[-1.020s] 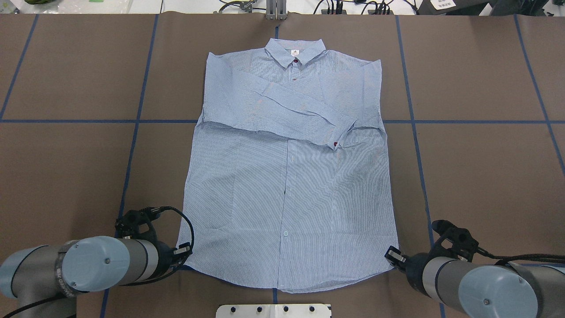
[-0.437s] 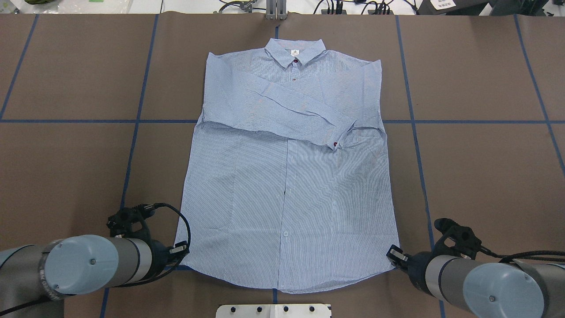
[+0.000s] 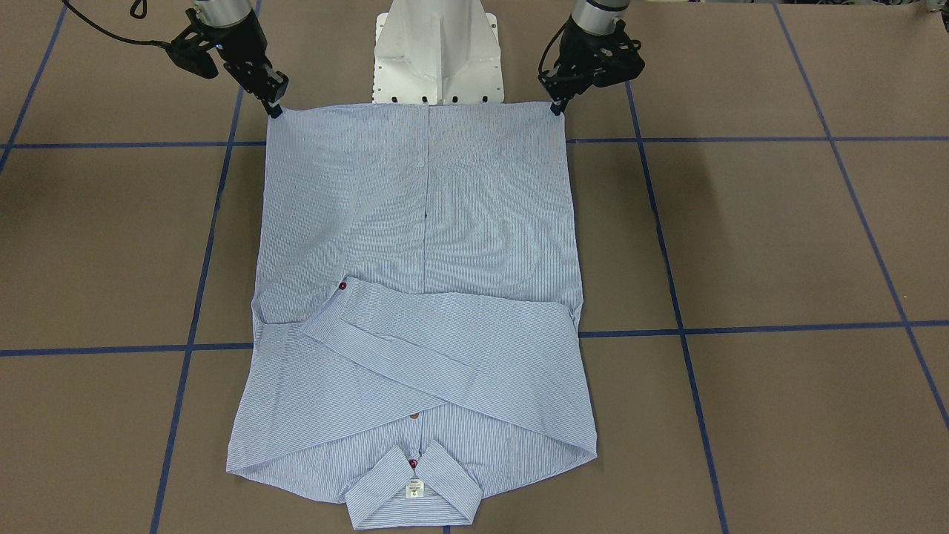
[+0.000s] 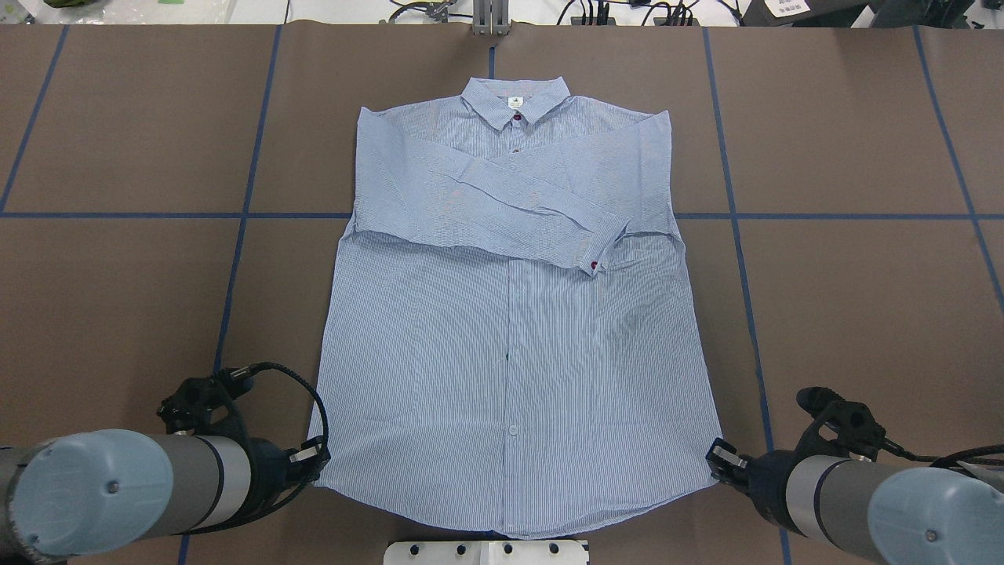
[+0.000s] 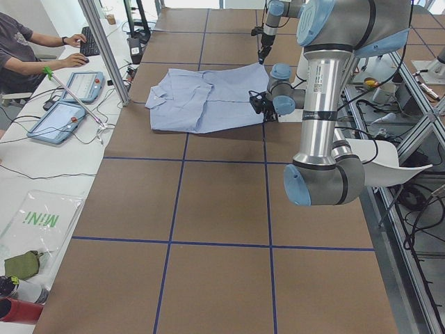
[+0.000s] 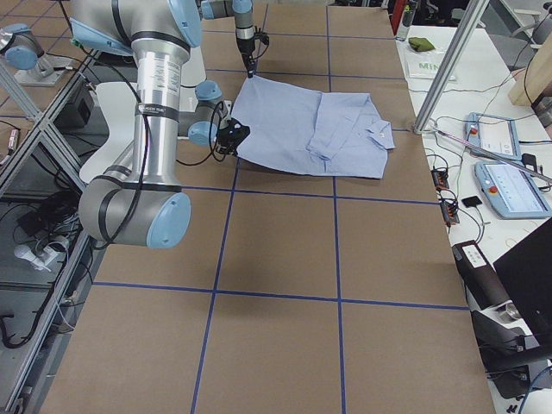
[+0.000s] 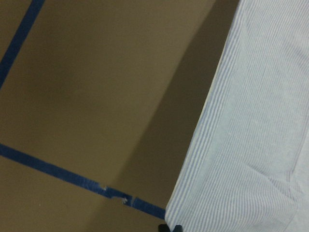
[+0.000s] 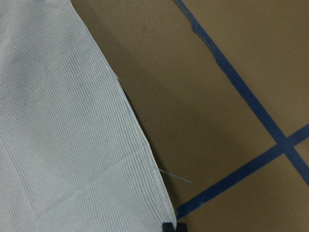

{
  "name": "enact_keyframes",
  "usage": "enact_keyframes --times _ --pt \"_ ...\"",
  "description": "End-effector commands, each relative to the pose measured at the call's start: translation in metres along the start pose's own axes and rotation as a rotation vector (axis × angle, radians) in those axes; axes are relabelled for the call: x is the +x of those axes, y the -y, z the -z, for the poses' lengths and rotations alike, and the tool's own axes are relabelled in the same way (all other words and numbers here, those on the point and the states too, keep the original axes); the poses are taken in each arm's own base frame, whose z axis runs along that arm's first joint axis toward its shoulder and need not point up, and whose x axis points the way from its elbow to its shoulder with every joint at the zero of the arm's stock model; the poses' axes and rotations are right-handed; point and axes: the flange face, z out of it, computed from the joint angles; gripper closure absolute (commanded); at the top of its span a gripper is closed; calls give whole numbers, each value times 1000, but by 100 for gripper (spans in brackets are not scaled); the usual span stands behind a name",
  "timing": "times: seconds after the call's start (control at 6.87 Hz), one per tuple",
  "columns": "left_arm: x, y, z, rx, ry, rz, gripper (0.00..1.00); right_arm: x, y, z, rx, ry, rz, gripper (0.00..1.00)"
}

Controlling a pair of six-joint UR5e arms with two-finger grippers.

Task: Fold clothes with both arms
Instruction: 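Lift the hem with both grippers and carry it toward the collar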

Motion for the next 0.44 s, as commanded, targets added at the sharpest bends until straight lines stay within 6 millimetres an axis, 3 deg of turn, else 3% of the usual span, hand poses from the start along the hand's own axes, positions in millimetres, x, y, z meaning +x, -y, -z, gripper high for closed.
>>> enact_keyframes --times 0.0,0.29 --pt "16 -3 40 -41 -67 66 100 -16 13 44 -5 76 -33 100" --pt "50 59 85 -5 -171 151 100 -57 51 99 49 244 -123 100"
